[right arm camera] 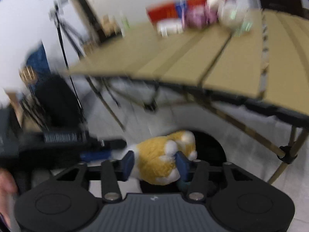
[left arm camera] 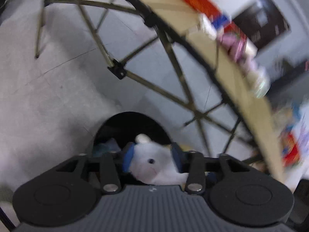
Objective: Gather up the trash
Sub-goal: 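Lower the sheep plush into the black bin and open both grippers, then raise both grippers to the table and close them on the white tissue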
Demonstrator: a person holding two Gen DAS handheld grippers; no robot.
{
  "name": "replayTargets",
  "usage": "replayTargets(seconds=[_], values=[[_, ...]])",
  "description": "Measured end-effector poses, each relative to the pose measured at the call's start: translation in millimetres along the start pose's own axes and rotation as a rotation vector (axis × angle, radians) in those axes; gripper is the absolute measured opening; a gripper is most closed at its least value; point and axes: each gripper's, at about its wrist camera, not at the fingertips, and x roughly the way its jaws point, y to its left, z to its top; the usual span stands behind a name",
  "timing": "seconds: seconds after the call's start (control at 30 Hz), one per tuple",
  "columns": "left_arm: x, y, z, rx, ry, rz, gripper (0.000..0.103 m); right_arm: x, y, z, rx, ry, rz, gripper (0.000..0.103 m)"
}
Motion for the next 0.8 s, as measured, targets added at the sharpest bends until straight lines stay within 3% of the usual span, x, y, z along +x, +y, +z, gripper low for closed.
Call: replayTargets(seconds=[0.07, 0.17, 0.3, 0.5, 0.7, 0.8], values=[[17, 2, -2, 0.085, -0.020, 0.124, 0.053, 24, -15, -5, 0.045, 0.112, -0.088, 0.053], [36, 12, -7, 0.071, 0.057, 0.169, 0.055, 35, -27, -12, 0.089, 0.169, -0.127, 0.054], [45, 1, -12, 0.135, 0.102, 0.191, 0.060, 26, -18, -8, 0.059, 0.142, -0.139, 0.056], [36, -13, -12, 0.175, 0.094, 0.176, 0.069, 17, -2, -1, -0.015, 0.105, -0.124, 0.065], [22, -24, -11, 0.198, 0.058, 0.224, 0.069, 0, 5, 1, -0.044, 0.076, -0.130, 0.065], [-8, -34, -8, 0.250, -0.041, 0.200, 0.069, -28, 12, 3, -0.035, 0.021, -0.071, 0.064]])
